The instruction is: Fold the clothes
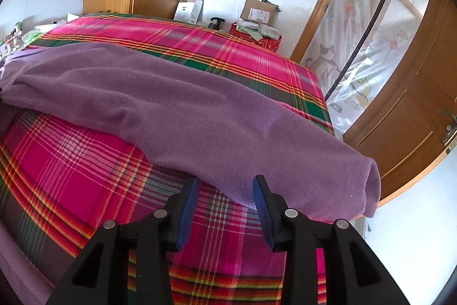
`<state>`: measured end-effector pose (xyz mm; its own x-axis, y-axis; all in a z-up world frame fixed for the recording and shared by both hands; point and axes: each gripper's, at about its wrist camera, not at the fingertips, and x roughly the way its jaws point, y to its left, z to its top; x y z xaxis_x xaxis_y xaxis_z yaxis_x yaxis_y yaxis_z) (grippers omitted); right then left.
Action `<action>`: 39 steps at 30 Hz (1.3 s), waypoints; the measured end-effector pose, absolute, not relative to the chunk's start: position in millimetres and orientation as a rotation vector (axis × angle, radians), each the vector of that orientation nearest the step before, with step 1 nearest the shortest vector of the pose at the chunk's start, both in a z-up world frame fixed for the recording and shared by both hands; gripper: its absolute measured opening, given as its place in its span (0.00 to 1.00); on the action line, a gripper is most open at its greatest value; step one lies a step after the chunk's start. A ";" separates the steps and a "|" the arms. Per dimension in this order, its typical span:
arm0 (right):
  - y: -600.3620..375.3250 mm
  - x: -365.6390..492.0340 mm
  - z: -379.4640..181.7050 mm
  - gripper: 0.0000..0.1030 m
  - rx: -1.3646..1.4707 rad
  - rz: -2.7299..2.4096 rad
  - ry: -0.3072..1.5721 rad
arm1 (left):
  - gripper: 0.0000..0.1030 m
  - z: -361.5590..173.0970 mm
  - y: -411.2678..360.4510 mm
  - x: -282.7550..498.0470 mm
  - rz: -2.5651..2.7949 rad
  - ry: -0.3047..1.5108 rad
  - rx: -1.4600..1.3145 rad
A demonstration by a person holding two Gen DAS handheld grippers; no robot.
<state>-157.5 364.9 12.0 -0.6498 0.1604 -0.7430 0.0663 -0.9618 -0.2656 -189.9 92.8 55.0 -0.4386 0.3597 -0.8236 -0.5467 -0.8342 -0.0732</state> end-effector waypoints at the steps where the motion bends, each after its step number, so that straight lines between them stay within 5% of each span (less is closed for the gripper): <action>1: 365.8 -159.4 12.1 0.37 -1.291 2.780 -0.416 | 0.06 55.0 92.6 -189.3 2.271 0.273 -1.230; 5: 366.4 -161.4 9.2 0.08 -1.290 2.756 -0.424 | 0.06 58.9 91.1 -189.9 2.272 0.241 -1.221; 7: 367.4 -162.3 9.0 0.04 -1.285 2.751 -0.421 | 0.06 60.9 89.9 -190.6 2.274 0.225 -1.218; 26: 370.0 -142.8 2.7 0.04 -1.301 2.657 -0.634 | 0.06 38.5 110.2 -185.7 2.160 0.349 -1.326; 37: 451.9 -118.6 31.2 0.09 -1.295 2.780 0.206 | 0.10 32.8 110.5 -189.0 2.116 0.350 -1.387; 39: 470.5 -114.5 33.7 0.22 -1.240 2.744 0.322 | 0.11 34.8 109.3 -189.0 2.102 0.329 -1.395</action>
<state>-114.5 470.5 33.7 -0.6596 0.0156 -0.7515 -0.1892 -0.9710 0.1459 -189.0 109.3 34.8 -0.2772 0.3356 -0.9003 -0.5944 -0.7961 -0.1137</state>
